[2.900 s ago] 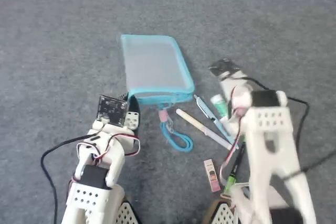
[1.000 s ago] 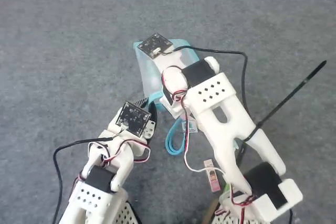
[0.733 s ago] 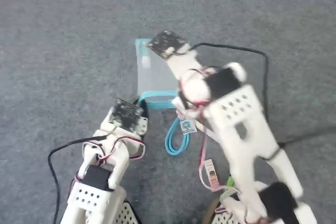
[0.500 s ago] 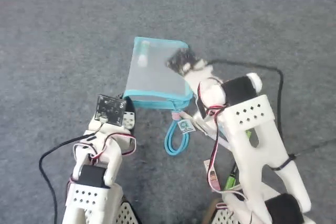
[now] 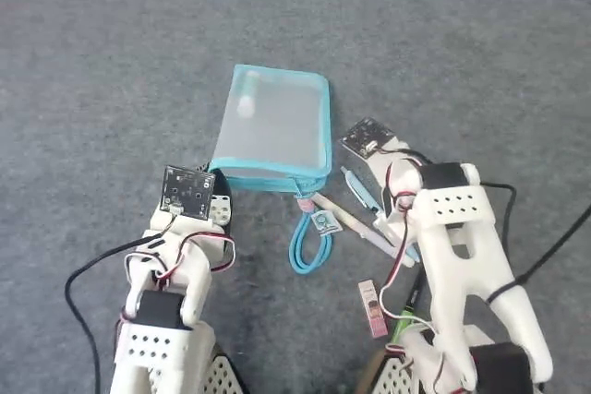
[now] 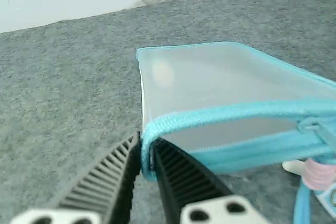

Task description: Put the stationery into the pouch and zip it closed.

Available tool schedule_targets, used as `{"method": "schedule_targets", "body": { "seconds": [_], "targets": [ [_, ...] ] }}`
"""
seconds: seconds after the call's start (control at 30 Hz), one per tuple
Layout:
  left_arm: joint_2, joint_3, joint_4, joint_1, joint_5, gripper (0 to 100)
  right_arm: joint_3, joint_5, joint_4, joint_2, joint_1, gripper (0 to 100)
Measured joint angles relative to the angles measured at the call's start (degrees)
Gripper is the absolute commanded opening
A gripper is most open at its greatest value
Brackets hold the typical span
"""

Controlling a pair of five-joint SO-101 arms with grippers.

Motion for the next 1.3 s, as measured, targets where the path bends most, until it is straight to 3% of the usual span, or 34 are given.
{"method": "schedule_targets", "body": {
  "seconds": [0.33, 0.47, 0.93, 1.1, 1.3],
  "targets": [
    [0.0, 0.0, 0.0, 0.0, 0.0, 1, 0.0, 0.3, -7.0, 13.0, 0.3, 20.0],
    [0.0, 0.0, 0.0, 0.0, 0.0, 1, 0.0, 0.3, -7.6, 15.3, 0.3, 14.8],
    [0.0, 0.0, 0.0, 0.0, 0.0, 1, -0.7, 0.5, -10.0, 21.0, 3.4, 14.6],
    [0.0, 0.0, 0.0, 0.0, 0.0, 1, -1.3, 0.6, -10.5, 21.7, 5.8, 1.1],
    [0.0, 0.0, 0.0, 0.0, 0.0, 1, -1.4, -1.8, -11.7, 22.4, 9.8, 0.8]
  ]
}}
